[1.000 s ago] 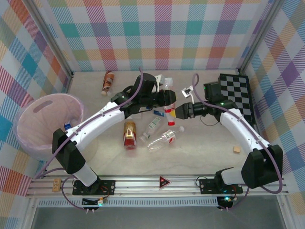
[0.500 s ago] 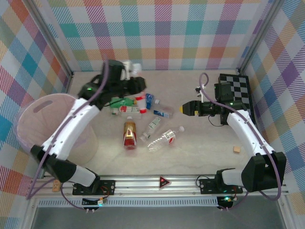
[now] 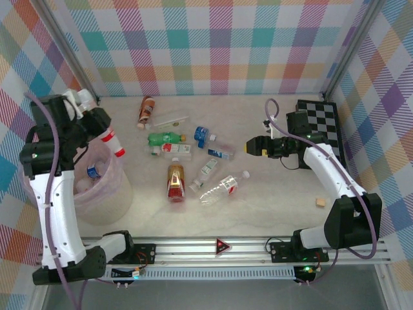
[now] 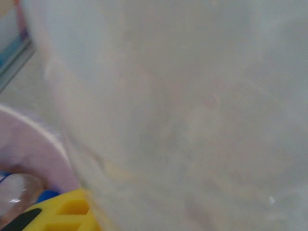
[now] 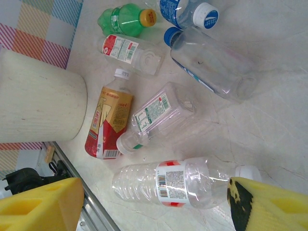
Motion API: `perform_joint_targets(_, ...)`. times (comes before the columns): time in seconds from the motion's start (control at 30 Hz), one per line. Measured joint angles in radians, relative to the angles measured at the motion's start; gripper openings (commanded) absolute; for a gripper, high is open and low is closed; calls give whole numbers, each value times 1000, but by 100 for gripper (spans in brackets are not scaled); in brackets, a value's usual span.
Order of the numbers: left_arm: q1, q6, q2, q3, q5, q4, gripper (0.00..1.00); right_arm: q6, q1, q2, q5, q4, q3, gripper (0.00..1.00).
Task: Put the plastic bottles in the bin
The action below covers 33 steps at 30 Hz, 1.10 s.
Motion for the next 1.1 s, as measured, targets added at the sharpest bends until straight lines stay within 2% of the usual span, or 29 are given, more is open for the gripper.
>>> perform_joint_targets(0.13, 194, 17, -5, -27, 95, -11, 24, 0, 0, 2, 5, -11, 9, 78)
perform_joint_targets(0.27, 281, 21, 0, -61, 156, -17, 24, -1, 0, 11, 10, -21, 12, 78)
perform_joint_targets(0.43, 319, 26, 7, -62, 193, -16, 24, -2, 0, 24, 18, -37, 12, 79)
perform_joint_targets(0.67, 321, 97, 7, -105, 94, -35, 25, -5, 0, 27, 34, -40, 13, 79)
perform_joint_targets(0.83, 321, 138, -19, -227, 27, -48, 25, -1, 0, 41, 42, -37, 27, 79)
perform_joint_targets(1.1, 323, 153, -72, -468, 9, -26, 28, 23, 0, 61, 52, -31, 31, 80)
